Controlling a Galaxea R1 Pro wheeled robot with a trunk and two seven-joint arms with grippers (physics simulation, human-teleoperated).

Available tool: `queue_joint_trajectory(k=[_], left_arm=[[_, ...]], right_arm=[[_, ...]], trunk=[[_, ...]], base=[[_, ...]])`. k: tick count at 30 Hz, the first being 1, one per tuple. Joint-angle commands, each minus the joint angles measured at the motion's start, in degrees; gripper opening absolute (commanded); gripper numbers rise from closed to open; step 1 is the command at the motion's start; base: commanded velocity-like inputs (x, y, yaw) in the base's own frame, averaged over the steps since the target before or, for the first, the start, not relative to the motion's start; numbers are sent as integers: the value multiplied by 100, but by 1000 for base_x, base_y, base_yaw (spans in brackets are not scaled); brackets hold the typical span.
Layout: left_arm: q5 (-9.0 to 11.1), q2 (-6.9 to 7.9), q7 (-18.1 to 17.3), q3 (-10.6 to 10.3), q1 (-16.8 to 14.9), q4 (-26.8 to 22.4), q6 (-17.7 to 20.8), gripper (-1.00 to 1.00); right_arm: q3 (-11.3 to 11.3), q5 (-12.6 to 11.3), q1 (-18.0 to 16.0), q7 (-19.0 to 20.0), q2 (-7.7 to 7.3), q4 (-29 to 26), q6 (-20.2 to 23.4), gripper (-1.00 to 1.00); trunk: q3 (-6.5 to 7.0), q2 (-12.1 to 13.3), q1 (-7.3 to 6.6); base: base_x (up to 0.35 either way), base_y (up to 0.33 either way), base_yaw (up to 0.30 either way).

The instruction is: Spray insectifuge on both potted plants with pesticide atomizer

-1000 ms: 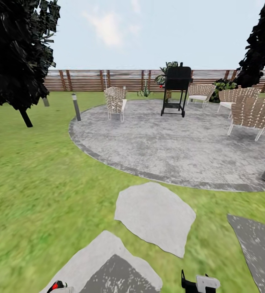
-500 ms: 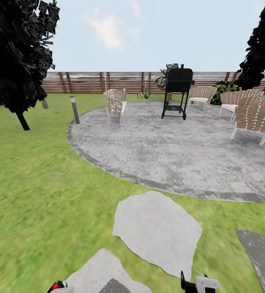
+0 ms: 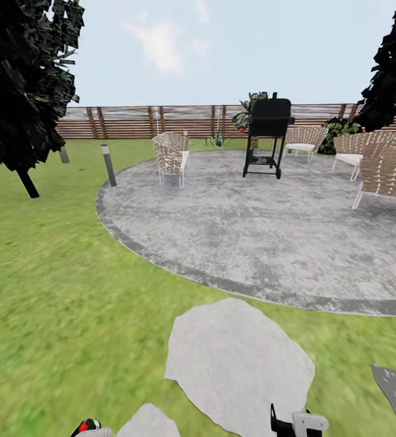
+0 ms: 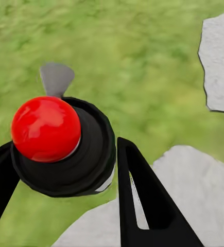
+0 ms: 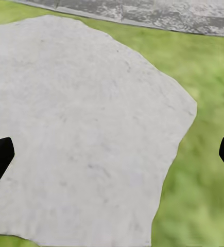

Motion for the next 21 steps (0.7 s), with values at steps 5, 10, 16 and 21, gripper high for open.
queue_joint_trajectory(k=[5,10,16,21], left_arm=[[57,-5,8,-38,-3,2,-16,-100],[64,-7,8,-38,-3,3,-17,-100],[55,-7,8,-38,-3,5,-17,-100],[53,-7,8,-38,-3,5,-17,-100]], right_arm=[[2,12,-3,-25,1,4,-13,100],[2,12,-3,-25,2,4,-13,100],[2,12,-3,-25,8,7,-13,100],[2,12,-3,-25,9,12,-13,100]], trunk=[[-5,-2,2],[-5,-2,2],[-5,-2,2],[-5,-2,2]], base=[[340,0,0],[340,0,0],[340,0,0],[340,0,0]])
